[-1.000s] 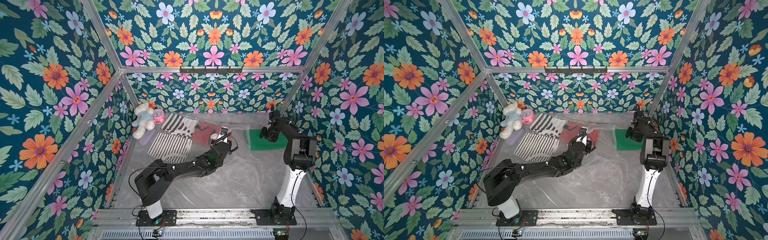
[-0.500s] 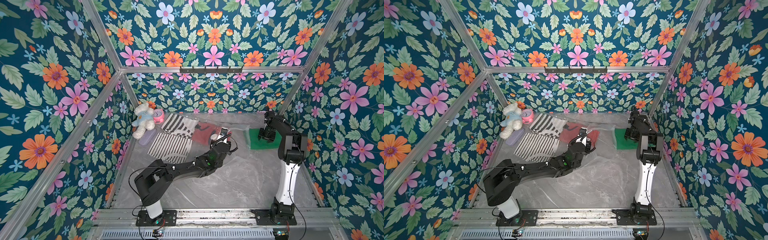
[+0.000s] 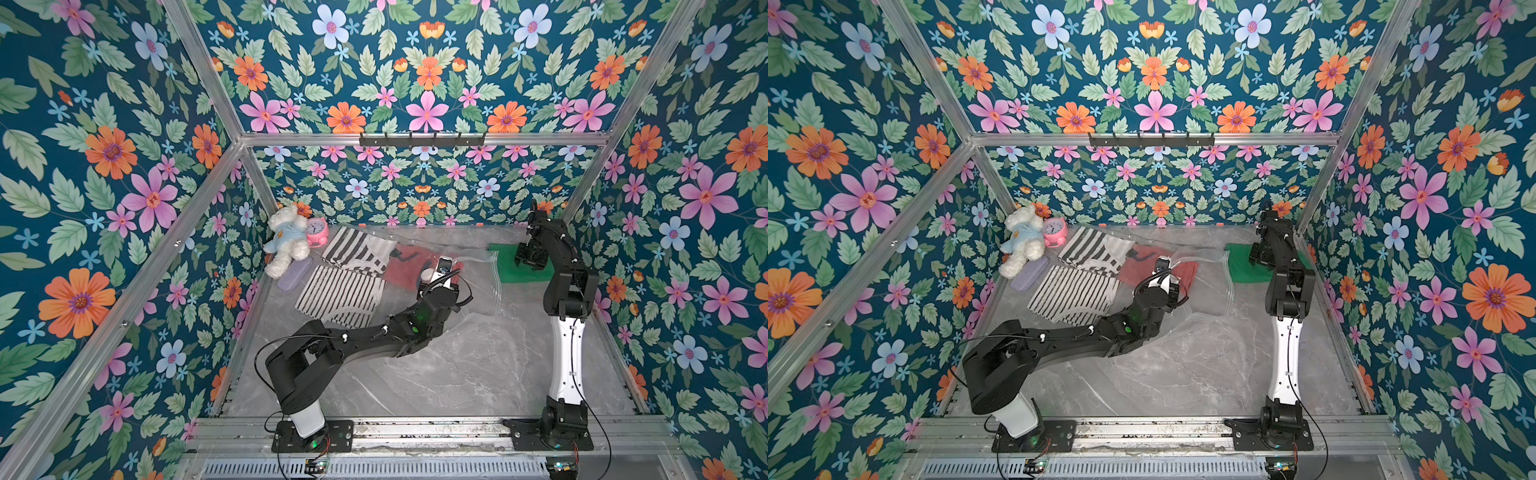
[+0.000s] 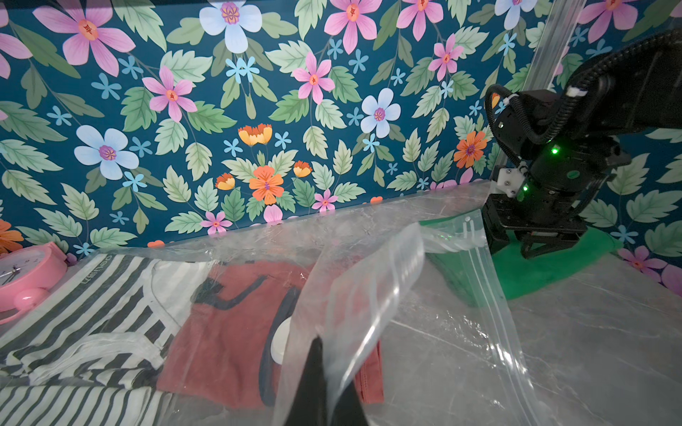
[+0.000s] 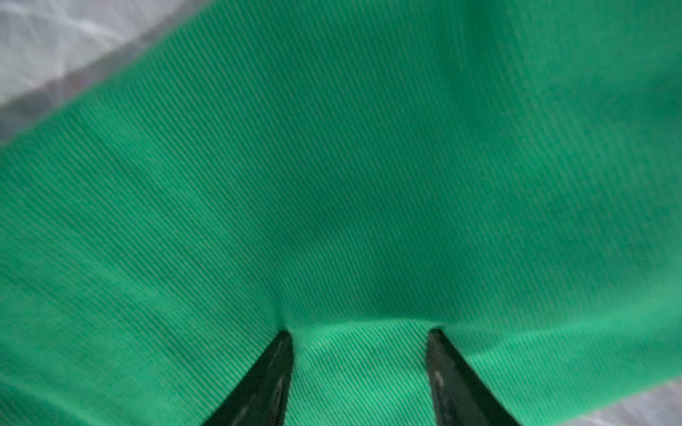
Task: Take the tank top out of the vacuum bag
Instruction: Move the tank top to the corner of the board.
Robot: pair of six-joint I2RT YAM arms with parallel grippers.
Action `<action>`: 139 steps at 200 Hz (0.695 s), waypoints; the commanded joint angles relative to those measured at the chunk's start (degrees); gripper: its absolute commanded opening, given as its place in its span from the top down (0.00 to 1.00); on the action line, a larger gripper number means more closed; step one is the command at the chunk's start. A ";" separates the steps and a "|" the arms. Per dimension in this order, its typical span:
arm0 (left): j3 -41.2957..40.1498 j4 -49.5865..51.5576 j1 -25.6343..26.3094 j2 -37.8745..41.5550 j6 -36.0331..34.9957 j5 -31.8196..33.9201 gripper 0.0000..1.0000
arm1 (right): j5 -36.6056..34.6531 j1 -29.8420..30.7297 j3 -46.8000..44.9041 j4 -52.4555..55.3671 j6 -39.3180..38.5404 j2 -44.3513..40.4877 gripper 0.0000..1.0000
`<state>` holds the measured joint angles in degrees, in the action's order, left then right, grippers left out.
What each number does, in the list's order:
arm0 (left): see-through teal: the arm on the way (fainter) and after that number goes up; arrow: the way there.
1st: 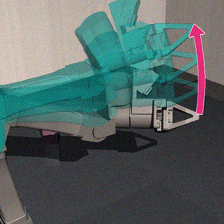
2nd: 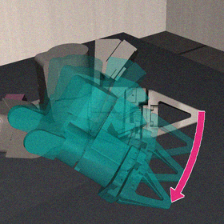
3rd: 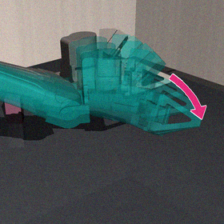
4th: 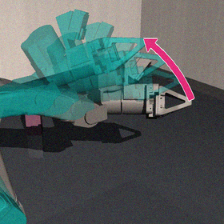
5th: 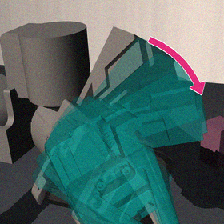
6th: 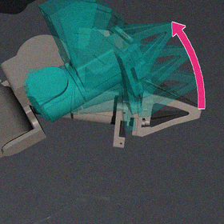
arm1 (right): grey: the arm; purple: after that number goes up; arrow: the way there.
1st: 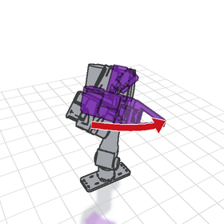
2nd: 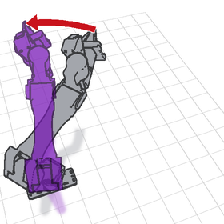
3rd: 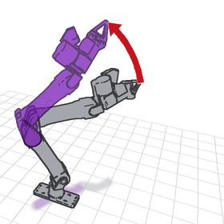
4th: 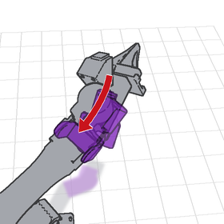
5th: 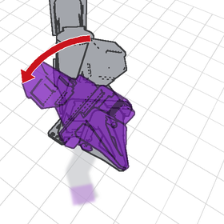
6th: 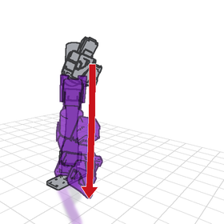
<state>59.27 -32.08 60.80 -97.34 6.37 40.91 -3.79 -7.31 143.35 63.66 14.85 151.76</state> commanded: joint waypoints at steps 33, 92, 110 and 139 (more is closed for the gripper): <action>0.49 -0.53 0.03 -0.35 0.75 1.31 1.00 | 8.29 0.22 4.27 -2.68 2.90 5.03 0.41; 2.50 0.70 0.09 -1.93 1.17 0.84 0.99 | 12.81 0.11 9.23 -3.59 6.24 7.12 0.42; 3.28 0.90 0.11 -2.49 1.12 0.71 1.00 | 13.78 0.26 8.40 -5.28 6.46 6.21 0.42; 3.58 1.23 0.18 -2.42 1.19 0.49 1.00 | 13.27 0.22 8.22 -5.82 6.20 5.84 0.42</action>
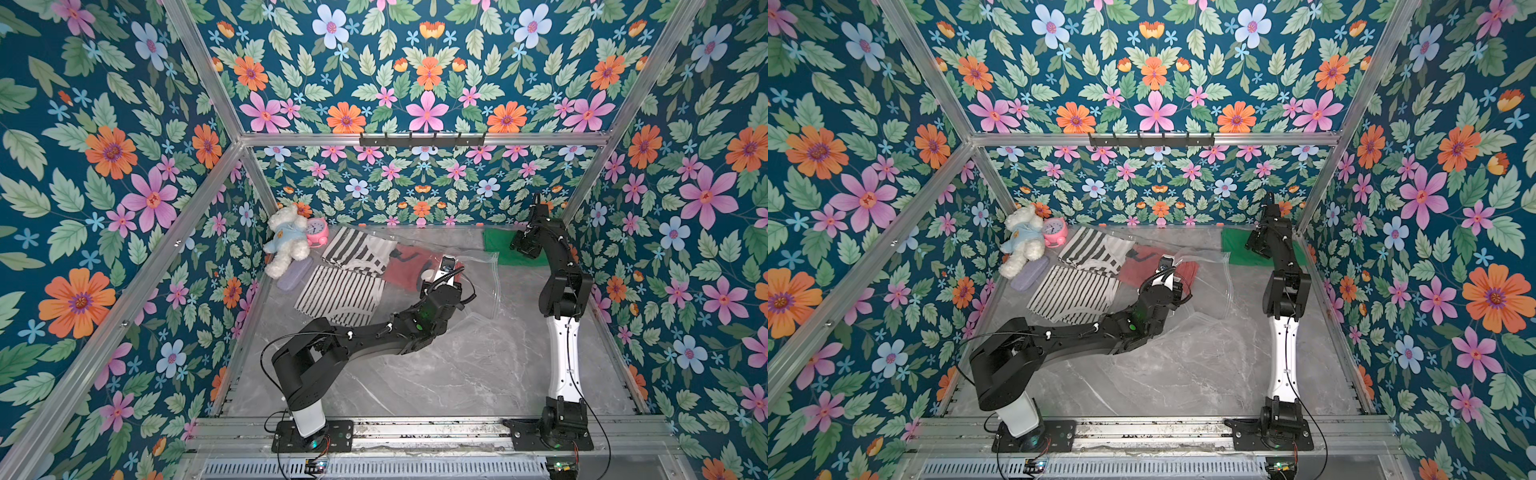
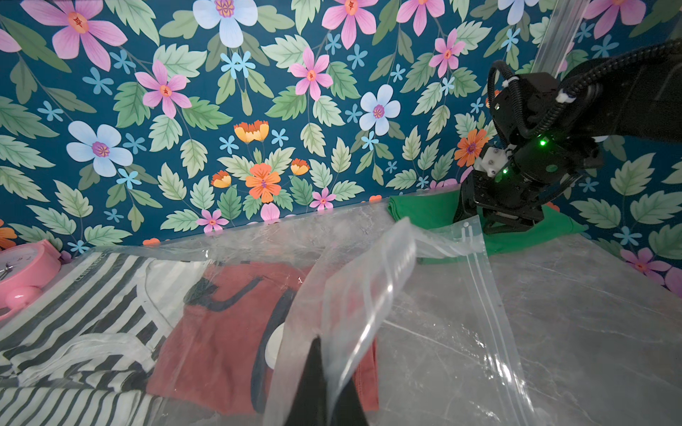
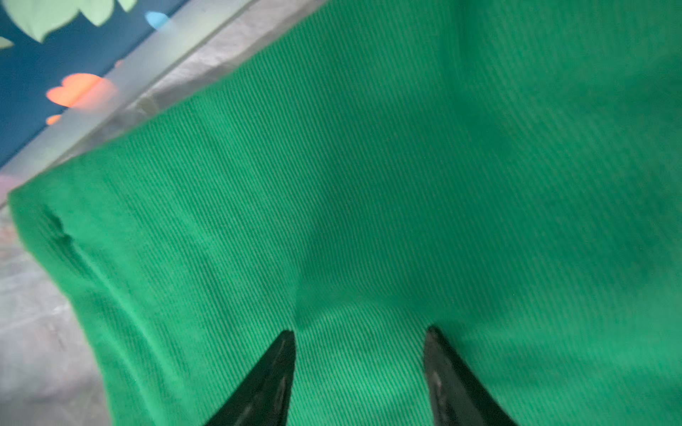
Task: Take the tank top out of the vacuum bag
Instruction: Move the tank top to the corner of the board.
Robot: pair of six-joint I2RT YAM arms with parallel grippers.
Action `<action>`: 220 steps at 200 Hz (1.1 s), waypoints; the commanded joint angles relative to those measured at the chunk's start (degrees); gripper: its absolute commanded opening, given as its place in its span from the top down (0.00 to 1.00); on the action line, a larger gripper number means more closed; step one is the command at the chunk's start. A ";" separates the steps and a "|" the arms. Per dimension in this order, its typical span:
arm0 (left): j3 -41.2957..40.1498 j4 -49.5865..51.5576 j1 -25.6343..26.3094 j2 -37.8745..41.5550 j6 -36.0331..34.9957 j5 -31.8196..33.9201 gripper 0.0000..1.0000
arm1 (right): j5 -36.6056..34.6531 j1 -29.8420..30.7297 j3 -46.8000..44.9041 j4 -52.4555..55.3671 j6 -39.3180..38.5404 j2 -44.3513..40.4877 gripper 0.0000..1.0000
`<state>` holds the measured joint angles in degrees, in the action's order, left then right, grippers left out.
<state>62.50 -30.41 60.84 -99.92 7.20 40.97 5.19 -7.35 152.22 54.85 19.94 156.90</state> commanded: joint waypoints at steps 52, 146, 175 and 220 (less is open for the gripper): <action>-0.02 -0.52 0.23 0.71 -0.21 0.58 0.99 | 2.24 0.39 -1.82 2.58 -1.20 -3.91 0.40; 2.17 -0.72 0.25 -1.51 -0.74 -2.50 0.98 | 0.17 1.22 -10.59 4.68 -3.12 -22.89 0.39; 3.89 0.06 0.25 -3.17 -0.42 -3.40 1.00 | 3.85 2.26 -41.78 -14.84 0.79 -42.66 0.39; 4.53 -0.56 0.23 -5.00 -0.13 -4.21 1.00 | 10.40 2.31 -79.01 -40.41 11.43 -67.47 0.39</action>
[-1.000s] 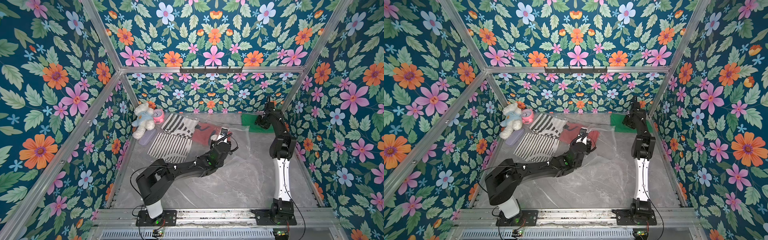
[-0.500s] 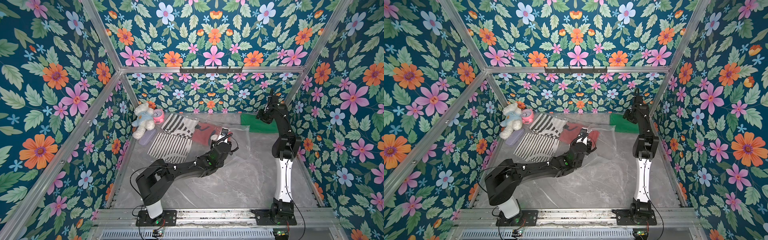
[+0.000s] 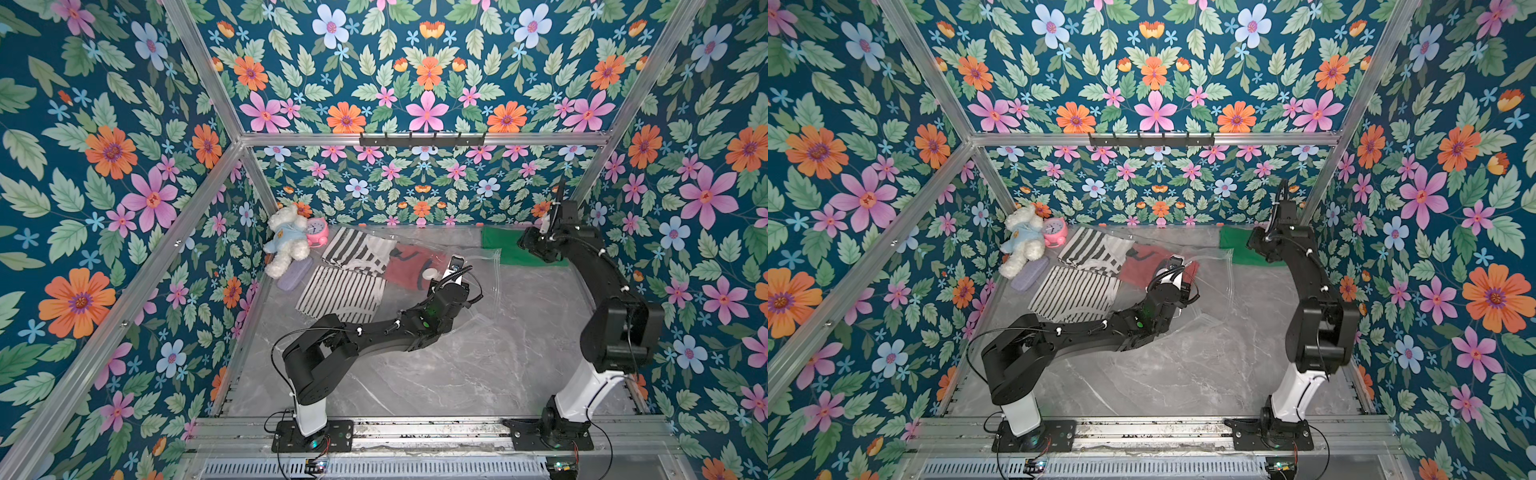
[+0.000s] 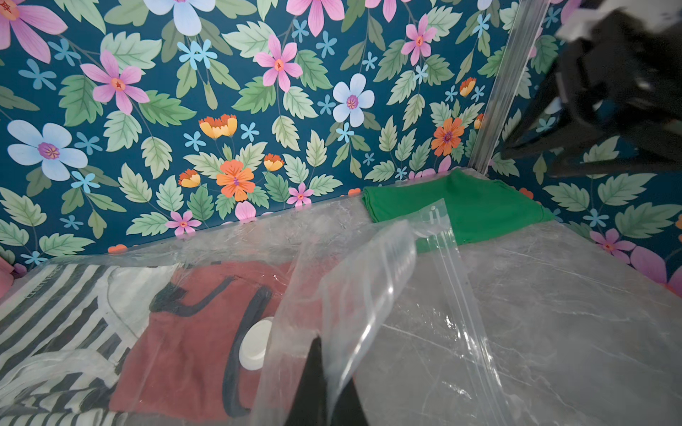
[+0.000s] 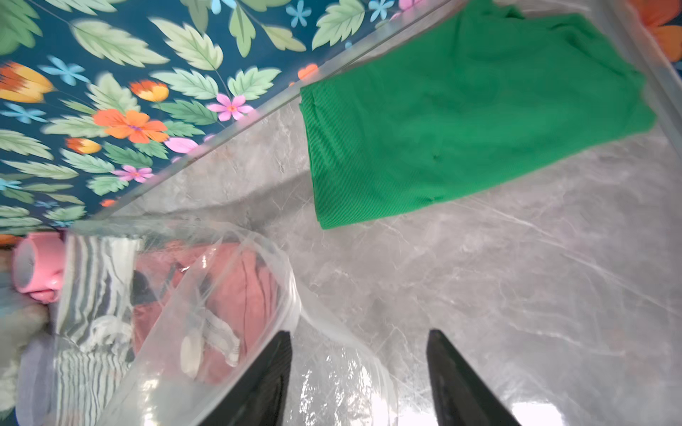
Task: Take the tank top out of the vacuum bag
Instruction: Move the tank top to the corner of the board, then take out the tank top from the vacuum bag.
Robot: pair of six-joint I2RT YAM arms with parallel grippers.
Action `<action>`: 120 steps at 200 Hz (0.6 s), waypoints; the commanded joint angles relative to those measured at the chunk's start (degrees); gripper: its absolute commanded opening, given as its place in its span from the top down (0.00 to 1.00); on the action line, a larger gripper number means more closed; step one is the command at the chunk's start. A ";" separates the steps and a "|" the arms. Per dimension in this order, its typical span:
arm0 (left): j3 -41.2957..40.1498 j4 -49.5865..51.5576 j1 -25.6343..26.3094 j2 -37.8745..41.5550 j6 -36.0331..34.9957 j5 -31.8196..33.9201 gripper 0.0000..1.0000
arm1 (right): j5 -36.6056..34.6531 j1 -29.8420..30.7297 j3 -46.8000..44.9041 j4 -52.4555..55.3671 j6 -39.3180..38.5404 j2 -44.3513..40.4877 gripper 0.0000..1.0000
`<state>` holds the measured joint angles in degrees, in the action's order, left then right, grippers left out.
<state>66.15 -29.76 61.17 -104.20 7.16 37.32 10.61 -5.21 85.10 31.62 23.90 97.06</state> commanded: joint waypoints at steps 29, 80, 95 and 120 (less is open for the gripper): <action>1.34 -1.40 -0.13 -1.39 0.05 -1.91 1.00 | 9.74 0.13 -26.64 -28.26 11.50 -15.22 0.39; 1.38 -2.20 -0.19 -2.76 1.15 -4.51 1.00 | 22.82 1.86 -40.45 -43.69 16.16 -13.30 0.40; 0.70 -3.59 -0.18 -2.94 1.22 -5.40 1.00 | 23.57 2.60 -41.80 -46.98 16.35 -11.17 0.40; 1.13 -3.24 -0.24 -3.35 1.46 -6.79 1.00 | 24.67 4.17 -41.95 -50.96 16.78 -7.49 0.41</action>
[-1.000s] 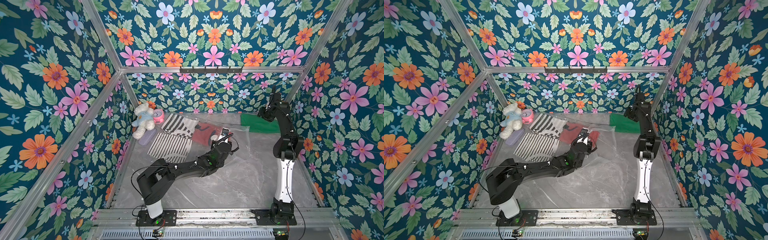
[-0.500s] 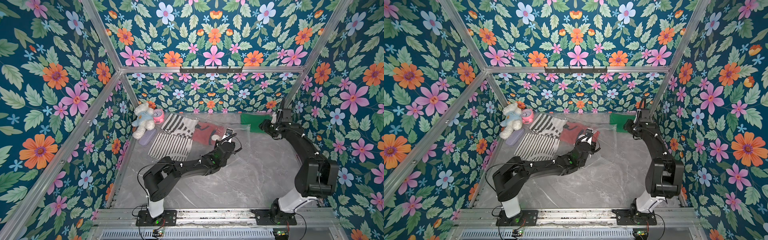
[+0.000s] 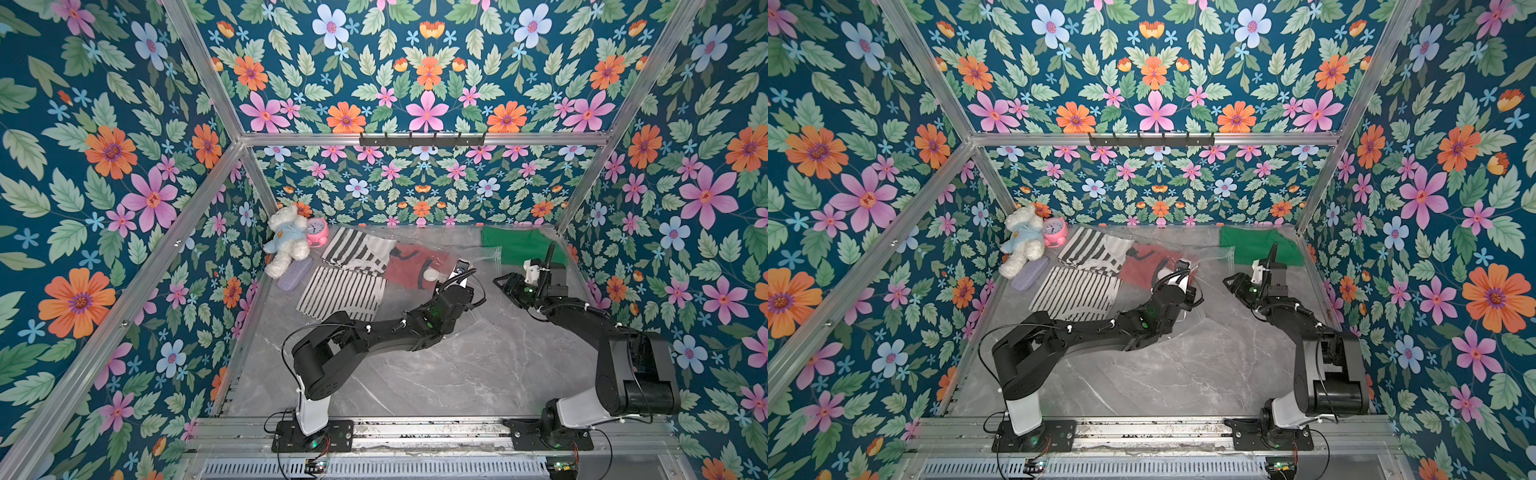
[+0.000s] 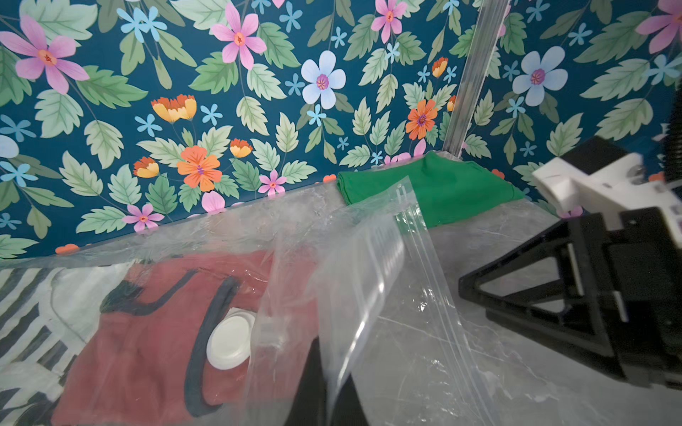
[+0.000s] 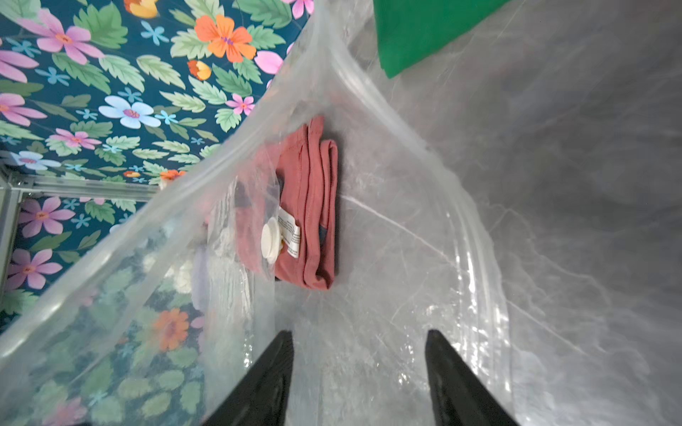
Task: Take the tank top out of the vacuum bag
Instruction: Take out the tank top from the vacuum bag.
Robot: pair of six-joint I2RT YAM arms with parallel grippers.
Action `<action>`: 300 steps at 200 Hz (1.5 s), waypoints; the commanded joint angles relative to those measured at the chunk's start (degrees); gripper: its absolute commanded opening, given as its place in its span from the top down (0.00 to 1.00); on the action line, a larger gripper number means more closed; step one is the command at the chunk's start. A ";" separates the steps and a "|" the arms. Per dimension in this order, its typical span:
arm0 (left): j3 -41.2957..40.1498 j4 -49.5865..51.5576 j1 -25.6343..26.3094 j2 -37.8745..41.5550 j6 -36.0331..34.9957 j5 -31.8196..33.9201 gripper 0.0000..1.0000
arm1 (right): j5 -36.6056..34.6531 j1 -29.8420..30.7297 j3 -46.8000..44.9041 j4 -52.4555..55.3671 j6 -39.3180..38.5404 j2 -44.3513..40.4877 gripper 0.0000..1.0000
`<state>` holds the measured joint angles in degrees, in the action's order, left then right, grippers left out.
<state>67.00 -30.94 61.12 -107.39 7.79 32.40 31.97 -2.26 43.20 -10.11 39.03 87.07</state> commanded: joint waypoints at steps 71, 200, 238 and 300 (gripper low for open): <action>-1.36 -5.15 -0.17 -0.10 0.82 -2.68 1.00 | 3.33 6.75 5.78 -15.13 5.07 16.72 0.42; -1.57 -6.06 -0.19 0.42 0.72 -3.04 1.00 | 3.20 11.38 15.15 -16.64 9.14 30.48 0.44; -1.72 -6.44 -0.15 0.26 0.69 -3.17 1.00 | 3.17 12.17 17.04 -16.58 10.53 32.82 0.45; -1.63 -6.49 -0.14 0.34 0.61 -3.45 1.00 | 2.84 13.14 18.15 -18.49 12.90 34.45 0.46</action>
<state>65.08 -34.72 61.10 -107.28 8.64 29.10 36.40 10.66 61.36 -31.46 49.91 120.79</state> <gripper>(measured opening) 0.057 0.544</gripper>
